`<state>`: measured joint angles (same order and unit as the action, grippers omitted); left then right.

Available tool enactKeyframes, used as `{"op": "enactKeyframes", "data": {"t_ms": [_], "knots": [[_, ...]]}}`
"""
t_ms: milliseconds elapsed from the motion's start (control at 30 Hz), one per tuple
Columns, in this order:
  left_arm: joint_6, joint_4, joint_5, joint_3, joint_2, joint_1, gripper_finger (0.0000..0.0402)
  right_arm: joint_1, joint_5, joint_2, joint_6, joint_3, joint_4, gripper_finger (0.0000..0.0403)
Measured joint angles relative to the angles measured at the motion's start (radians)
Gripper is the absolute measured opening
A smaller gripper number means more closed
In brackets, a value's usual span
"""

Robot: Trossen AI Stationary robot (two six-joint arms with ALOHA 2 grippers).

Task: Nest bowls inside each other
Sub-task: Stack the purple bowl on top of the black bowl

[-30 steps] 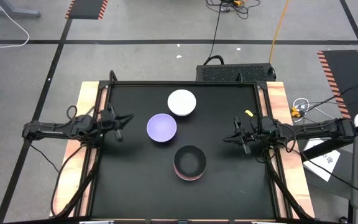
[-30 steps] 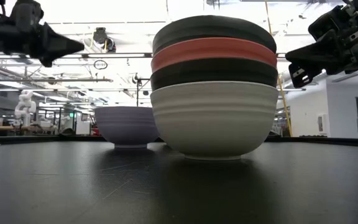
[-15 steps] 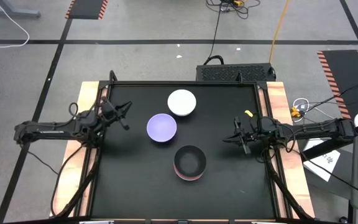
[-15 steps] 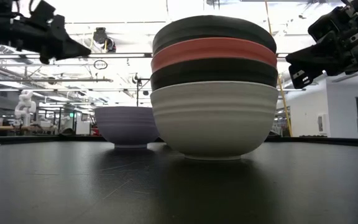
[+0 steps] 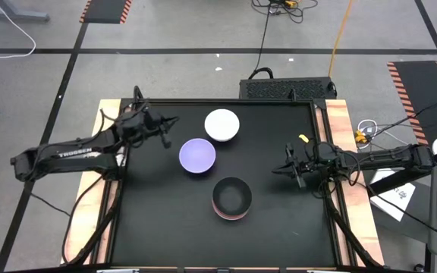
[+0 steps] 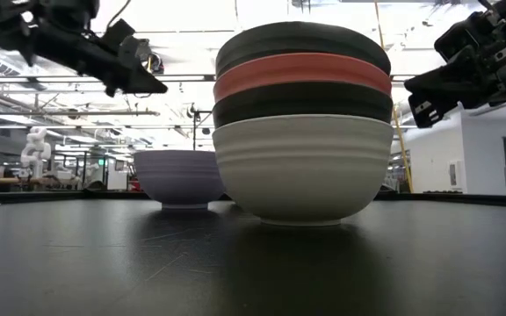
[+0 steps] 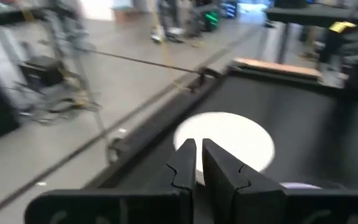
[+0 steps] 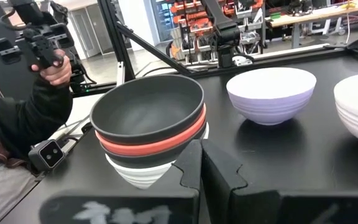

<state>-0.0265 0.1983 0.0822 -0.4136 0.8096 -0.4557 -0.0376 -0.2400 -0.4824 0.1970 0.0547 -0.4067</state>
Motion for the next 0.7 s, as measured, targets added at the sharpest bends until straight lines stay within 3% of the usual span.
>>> {"op": "enactKeyframes", "data": {"t_ms": [133,267,700], "knots": [[0.004,-0.022,-0.193,-0.021,0.066,-0.050,0.0031,0.000,-0.001,0.000,0.000,0.000,0.006,0.0000],[0.014,-0.078,-0.287,-0.037,0.099,-0.061,0.0040,0.000,-0.003,0.000,0.000,0.000,0.007,0.0000],[0.104,-0.321,-0.269,-0.122,0.218,-0.061,0.0205,0.000,-0.005,0.000,-0.007,0.000,0.024,0.0000]]}}
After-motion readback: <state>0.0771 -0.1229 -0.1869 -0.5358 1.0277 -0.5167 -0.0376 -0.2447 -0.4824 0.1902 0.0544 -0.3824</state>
